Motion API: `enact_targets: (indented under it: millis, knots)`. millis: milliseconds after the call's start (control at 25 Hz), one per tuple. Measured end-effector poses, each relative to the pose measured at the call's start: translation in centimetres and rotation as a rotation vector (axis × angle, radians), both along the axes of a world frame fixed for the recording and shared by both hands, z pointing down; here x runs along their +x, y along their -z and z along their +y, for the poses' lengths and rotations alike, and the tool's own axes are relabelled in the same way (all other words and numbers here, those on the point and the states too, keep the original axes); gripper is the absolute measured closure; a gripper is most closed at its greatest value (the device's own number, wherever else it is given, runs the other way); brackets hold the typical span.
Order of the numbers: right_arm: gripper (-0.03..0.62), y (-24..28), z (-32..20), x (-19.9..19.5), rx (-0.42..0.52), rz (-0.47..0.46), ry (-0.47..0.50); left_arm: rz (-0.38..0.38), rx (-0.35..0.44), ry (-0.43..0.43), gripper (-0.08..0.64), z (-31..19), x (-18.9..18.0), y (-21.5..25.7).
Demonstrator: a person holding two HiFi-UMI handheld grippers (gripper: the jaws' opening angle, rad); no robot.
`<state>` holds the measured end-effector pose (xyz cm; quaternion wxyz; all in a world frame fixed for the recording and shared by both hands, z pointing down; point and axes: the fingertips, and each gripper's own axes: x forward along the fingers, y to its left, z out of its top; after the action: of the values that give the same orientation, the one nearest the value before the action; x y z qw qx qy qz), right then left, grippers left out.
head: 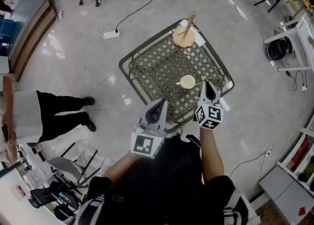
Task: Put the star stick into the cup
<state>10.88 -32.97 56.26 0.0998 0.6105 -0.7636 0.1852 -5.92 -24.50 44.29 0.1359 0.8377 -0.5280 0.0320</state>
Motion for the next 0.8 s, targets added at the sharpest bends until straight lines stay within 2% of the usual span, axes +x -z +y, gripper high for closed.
enact_targets:
  millis: [360,800]
  knots:
    - [0.571,-5.6,-3.4,-0.7,-0.11,0.02,0.002,0.005,-0.017,0.005,0.545,-3.3,-1.2,-0.8]
    - [0.571,-11.4,-5.7,-0.9,-0.269,0.014,0.021,0.022,-0.023,-0.033,0.545,-6.9,-0.5,-1.4]
